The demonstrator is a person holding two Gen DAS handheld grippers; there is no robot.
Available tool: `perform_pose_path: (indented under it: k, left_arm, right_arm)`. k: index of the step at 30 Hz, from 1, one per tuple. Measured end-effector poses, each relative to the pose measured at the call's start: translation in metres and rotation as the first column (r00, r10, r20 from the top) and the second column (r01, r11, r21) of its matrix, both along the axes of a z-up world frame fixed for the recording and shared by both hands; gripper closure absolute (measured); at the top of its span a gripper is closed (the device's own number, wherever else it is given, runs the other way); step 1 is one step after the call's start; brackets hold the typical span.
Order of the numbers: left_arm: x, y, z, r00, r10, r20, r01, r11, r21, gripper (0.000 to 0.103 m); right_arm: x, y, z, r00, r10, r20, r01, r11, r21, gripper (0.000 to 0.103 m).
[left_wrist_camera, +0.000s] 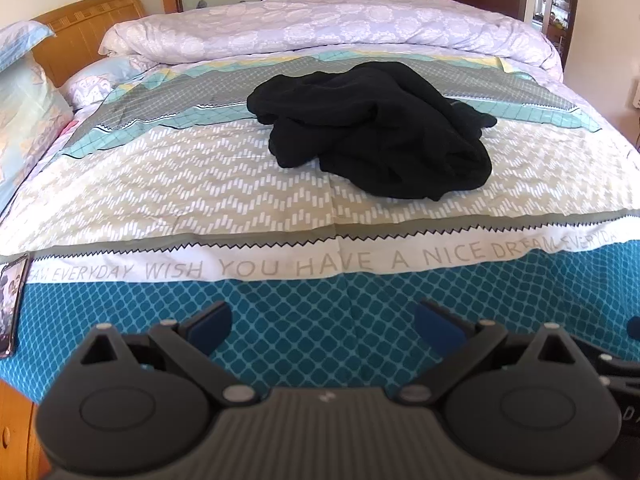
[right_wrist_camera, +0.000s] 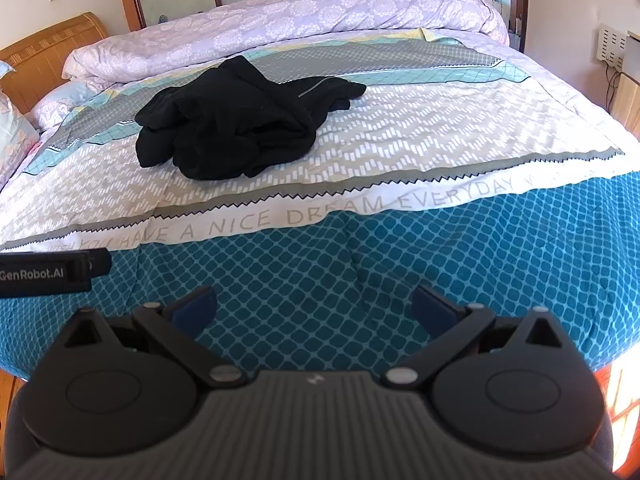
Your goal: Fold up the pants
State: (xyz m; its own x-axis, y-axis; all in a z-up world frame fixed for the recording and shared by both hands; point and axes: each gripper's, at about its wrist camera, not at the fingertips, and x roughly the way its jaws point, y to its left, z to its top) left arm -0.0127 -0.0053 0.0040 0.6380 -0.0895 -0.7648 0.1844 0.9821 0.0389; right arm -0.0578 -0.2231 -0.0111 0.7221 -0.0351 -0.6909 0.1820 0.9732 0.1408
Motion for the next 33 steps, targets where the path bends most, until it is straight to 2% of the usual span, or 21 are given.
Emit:
perform_pose_path:
  k: [10, 21, 33]
  left_arm:
    - [-0.001, 0.002, -0.002, 1.0, 0.017, -0.008, -0.017, 1.0, -0.004, 0.0]
    - [-0.001, 0.001, -0.005, 1.0, 0.023, -0.019, -0.023, 1.0, 0.018, 0.0]
    - [-0.002, 0.004, -0.007, 0.999, 0.025, -0.029, -0.025, 1.0, 0.001, 0.0]
  right_arm:
    - [0.019, -0.003, 0.028, 0.998, -0.004, 0.061, 0.008, 0.997, -0.07, 0.0]
    - [0.012, 0.004, 0.017, 0.999, 0.002, 0.032, 0.0, 0.998, -0.063, 0.0]
    - [0.012, 0.007, 0.015, 1.0, 0.01, 0.018, -0.009, 0.998, -0.062, 0.0]
